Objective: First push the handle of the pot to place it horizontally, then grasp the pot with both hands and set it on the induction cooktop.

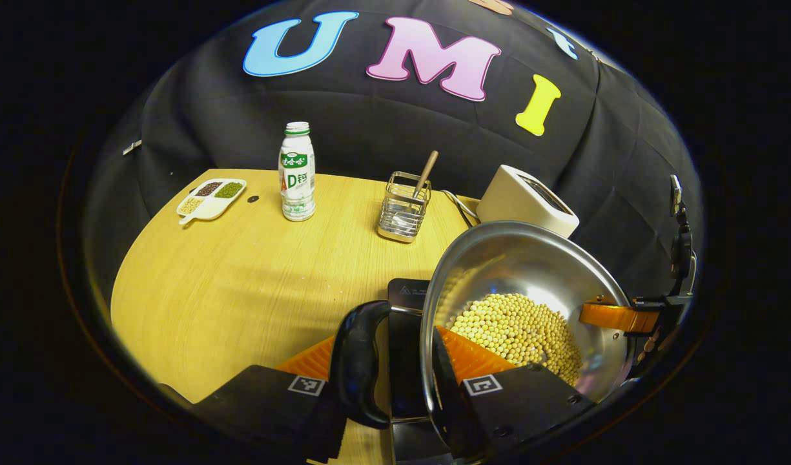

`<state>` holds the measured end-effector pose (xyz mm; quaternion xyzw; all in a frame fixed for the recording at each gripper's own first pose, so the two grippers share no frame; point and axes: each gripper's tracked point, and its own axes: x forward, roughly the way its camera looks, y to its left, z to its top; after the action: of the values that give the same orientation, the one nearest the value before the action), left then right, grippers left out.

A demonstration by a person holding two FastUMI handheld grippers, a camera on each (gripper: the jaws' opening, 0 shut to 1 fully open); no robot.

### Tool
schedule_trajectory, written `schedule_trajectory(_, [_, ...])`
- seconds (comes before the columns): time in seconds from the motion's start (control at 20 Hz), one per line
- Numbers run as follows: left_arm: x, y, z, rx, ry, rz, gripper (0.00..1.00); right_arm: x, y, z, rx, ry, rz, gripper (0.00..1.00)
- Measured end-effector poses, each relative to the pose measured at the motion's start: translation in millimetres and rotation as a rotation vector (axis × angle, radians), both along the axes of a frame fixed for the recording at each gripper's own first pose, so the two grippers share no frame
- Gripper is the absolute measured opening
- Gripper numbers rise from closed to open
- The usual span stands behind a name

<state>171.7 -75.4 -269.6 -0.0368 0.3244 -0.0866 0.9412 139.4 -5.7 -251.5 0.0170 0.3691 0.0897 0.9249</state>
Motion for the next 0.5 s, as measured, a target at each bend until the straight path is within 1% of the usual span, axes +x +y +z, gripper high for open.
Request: schedule_trajectory(0.5, [10,-1,-25,0.007,0.007,0.021,0.63,14,-1,-30,0.004,0.028,0.019,0.64])
